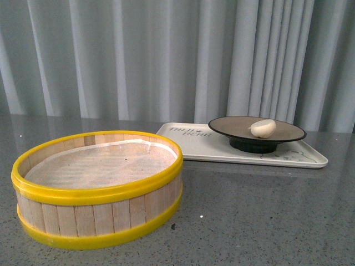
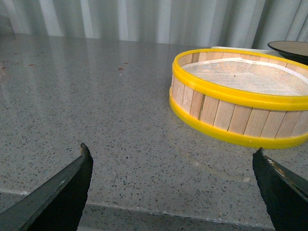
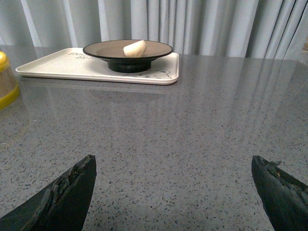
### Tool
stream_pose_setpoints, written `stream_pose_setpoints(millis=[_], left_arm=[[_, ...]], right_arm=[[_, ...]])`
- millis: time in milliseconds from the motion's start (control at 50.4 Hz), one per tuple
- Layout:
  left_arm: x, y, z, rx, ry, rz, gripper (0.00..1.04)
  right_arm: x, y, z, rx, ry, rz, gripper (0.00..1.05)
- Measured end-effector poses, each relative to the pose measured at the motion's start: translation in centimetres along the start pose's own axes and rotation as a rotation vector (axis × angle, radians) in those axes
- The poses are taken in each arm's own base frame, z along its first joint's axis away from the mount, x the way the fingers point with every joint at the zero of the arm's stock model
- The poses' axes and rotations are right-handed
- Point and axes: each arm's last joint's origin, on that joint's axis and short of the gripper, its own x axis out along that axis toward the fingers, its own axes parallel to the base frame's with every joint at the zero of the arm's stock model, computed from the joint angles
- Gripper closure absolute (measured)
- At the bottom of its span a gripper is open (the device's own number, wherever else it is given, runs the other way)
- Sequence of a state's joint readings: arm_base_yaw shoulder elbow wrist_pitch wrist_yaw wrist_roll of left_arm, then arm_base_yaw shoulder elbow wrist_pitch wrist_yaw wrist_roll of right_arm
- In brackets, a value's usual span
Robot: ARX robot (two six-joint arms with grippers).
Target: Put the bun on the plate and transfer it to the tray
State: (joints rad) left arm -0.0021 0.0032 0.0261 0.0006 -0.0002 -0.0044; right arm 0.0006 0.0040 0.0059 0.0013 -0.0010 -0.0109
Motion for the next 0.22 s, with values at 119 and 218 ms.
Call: stream_pose_setpoints(millis=[119,218], left_arm=[[0.0,0.0,0.0,0.0,0.0,0.0,0.07],[0.0,0.0,0.0,0.0,0.0,0.0,0.07]], right_arm=[[0.0,0.0,0.0,0.0,0.0,0.0,0.08],[0.0,0.0,0.0,0.0,0.0,0.0,0.08]])
